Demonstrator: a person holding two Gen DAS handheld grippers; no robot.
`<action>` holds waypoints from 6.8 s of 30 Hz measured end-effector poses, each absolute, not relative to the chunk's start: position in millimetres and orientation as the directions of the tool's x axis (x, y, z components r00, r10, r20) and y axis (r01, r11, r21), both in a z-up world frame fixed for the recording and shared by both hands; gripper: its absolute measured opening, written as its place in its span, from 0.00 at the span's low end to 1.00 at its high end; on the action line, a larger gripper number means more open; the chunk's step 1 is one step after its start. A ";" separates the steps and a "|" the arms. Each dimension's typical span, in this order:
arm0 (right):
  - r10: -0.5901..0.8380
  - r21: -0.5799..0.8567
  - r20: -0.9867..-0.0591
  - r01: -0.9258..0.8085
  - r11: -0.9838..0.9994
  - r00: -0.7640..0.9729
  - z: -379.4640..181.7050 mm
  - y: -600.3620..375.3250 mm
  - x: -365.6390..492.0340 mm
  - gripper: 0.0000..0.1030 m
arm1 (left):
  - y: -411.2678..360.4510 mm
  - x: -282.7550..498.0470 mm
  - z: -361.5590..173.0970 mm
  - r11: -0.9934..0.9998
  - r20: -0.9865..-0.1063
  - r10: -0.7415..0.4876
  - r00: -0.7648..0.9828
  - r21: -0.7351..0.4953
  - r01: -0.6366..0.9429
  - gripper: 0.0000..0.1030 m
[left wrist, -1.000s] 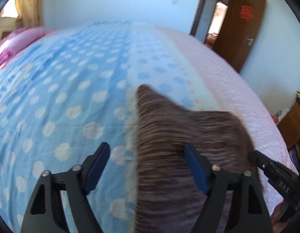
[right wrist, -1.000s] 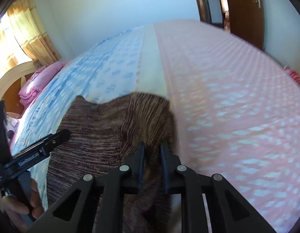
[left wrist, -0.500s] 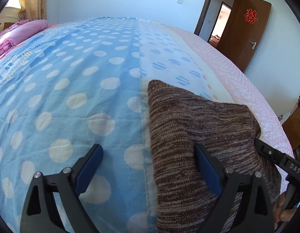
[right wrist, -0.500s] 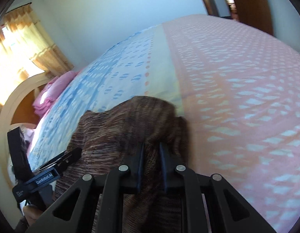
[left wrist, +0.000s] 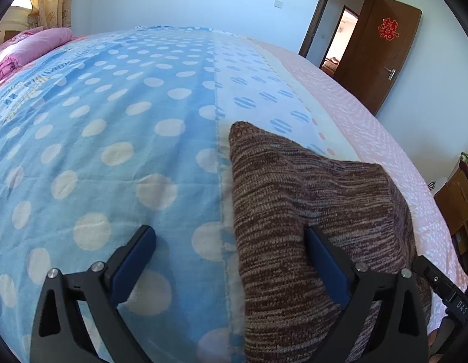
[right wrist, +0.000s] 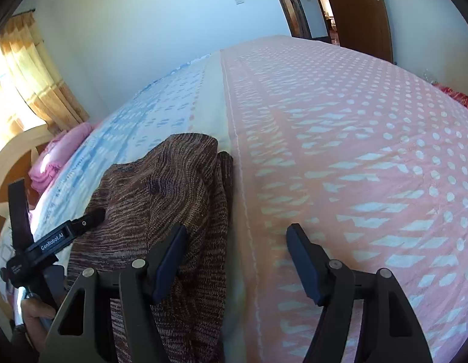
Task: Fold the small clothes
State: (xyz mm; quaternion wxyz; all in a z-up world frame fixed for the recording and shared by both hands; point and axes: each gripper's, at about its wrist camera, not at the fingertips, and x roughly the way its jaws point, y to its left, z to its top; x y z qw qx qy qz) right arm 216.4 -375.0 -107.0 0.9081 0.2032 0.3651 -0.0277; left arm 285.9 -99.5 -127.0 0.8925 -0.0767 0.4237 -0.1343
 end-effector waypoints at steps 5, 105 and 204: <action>0.172 0.485 -0.605 0.188 0.854 0.777 -100.7 -391.6 206.4 0.67 | -77.9 275.9 -119.9 0.871 -0.652 -0.476 0.590 -0.441 0.216 0.99; -0.202 0.153 -0.470 0.304 0.940 0.859 16.3 -344.2 4.2 0.20 | -230.3 116.2 -20.4 0.777 -0.564 -0.565 0.602 -0.119 0.618 0.31; -0.476 -0.192 -0.283 0.438 0.878 0.833 123.5 -221.5 -200.8 0.79 | -154.9 -48.3 46.9 0.867 -0.423 -0.400 0.813 0.113 0.485 1.00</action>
